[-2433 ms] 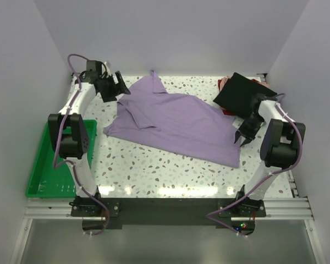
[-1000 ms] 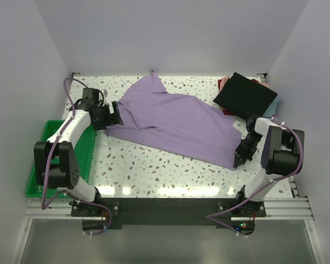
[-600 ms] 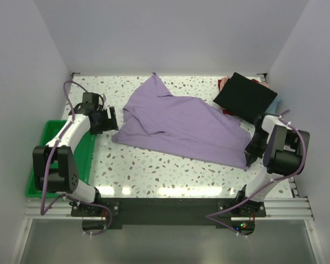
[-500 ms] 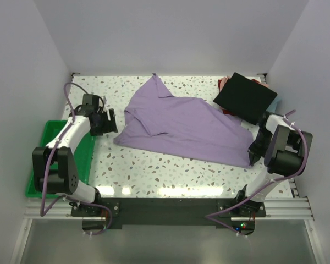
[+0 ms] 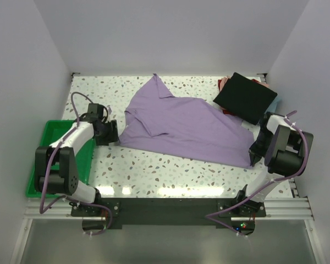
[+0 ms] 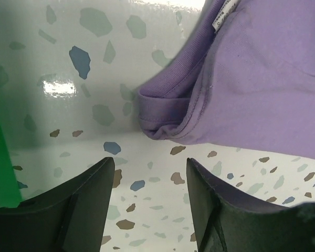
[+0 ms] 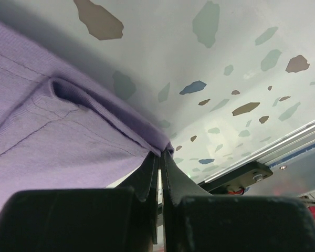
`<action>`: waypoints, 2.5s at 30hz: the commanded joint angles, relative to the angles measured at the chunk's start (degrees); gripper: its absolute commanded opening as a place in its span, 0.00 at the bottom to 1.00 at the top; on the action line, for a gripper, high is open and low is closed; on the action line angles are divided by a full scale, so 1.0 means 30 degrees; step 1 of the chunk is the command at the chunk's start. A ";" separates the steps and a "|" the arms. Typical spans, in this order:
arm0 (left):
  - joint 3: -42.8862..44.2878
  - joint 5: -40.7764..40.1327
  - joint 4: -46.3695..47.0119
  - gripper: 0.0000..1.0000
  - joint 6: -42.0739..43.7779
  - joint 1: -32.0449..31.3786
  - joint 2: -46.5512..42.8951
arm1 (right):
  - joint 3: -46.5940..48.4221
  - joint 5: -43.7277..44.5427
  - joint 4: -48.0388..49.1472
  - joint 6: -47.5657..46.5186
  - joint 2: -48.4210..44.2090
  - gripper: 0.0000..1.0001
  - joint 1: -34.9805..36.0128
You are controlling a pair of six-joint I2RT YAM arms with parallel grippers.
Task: Fold and stack the t-shirts
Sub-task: Fold the tshirt
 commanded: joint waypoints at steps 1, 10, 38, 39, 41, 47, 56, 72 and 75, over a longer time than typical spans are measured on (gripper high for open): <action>-0.0110 -0.0019 0.1327 0.61 -0.0345 -0.0008 0.0226 | 0.0176 0.0508 -0.0233 -0.0236 -0.0324 0.00 -0.0113; -0.0256 0.0214 0.2675 0.56 -0.0960 -0.0008 0.1457 | -0.0059 0.0420 -0.0086 -0.0294 -0.0501 0.00 -0.0113; 0.0358 -0.3096 -0.0164 0.00 -0.0668 -0.0008 0.0228 | -0.0380 0.2090 -0.0437 0.0173 -0.0677 0.00 -0.0230; 0.0474 -0.3038 -0.0514 0.00 -0.0697 -0.0008 0.0083 | -0.0410 0.2002 -0.0496 0.0261 -0.0706 0.00 -0.0230; 0.0534 -0.3124 -0.1099 0.00 -0.0756 -0.0008 -0.0151 | -0.0585 0.1740 -0.0642 0.0641 -0.0968 0.00 -0.0230; 0.0680 -0.3447 -0.2623 0.00 -0.1019 -0.0008 -0.0738 | -0.1083 0.1154 -0.1169 0.1374 -0.1759 0.00 -0.0230; 0.1209 -0.4148 -0.5142 0.00 -0.1430 0.0139 -0.1440 | -0.1874 0.0332 -0.2048 0.2137 -0.3135 0.00 -0.0230; 0.1939 -0.5821 -0.7402 0.74 -0.0874 0.0257 -0.3082 | -0.1993 -0.1162 -0.3513 0.1142 -0.5539 0.38 -0.0259; 0.2554 -0.5032 -0.6789 0.73 -0.1077 -0.0794 -0.3288 | -0.1759 -0.1484 -0.3281 0.0762 -0.6124 0.45 -0.0230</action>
